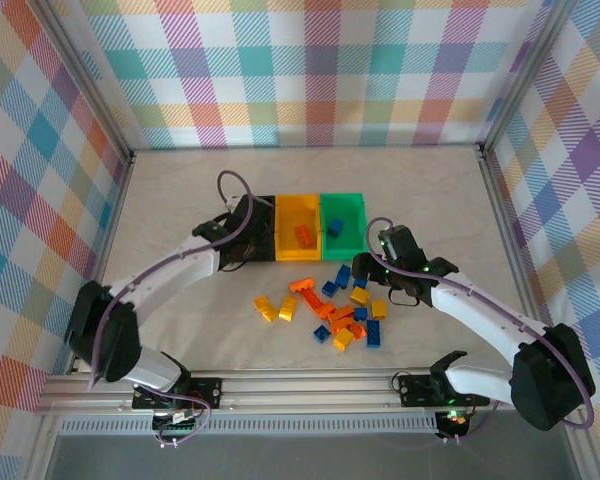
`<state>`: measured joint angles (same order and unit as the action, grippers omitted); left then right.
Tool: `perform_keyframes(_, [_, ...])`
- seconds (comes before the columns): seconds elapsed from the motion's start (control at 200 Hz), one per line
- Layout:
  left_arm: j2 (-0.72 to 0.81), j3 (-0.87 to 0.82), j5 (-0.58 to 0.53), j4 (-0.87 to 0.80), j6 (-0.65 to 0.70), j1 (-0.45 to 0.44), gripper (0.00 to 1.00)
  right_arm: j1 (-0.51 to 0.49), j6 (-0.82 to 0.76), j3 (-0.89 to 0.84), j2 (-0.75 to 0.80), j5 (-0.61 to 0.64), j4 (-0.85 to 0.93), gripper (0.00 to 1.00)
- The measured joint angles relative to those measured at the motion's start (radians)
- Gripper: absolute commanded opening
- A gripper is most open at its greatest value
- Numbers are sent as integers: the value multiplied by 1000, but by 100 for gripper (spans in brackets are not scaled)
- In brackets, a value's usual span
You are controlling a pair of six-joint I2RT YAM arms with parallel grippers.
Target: Sort the legos into containers by color
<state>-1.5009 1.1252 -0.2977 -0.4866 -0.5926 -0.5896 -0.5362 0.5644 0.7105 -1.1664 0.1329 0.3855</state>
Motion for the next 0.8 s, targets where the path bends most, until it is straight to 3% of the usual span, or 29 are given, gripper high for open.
perform_keyframes(0.145, [-140,77,-8,8,14,61,22,0,0,0,0,-10,1,83])
perform_keyframes(0.375, [-248,175,-1,-5,30,95,69,0,0,0,0,-23,2,83])
perform_keyframes(0.58, [-180,181,60,0,19,91,87,0,-1,0,-52,-35,0,83])
perform_keyframes(0.635, [-134,170,80,11,9,84,97,0,-1,0,-85,-37,0,83])
perform_keyframes(0.8, [54,76,129,59,-10,6,100,5,4,1,-204,-38,-14,80])
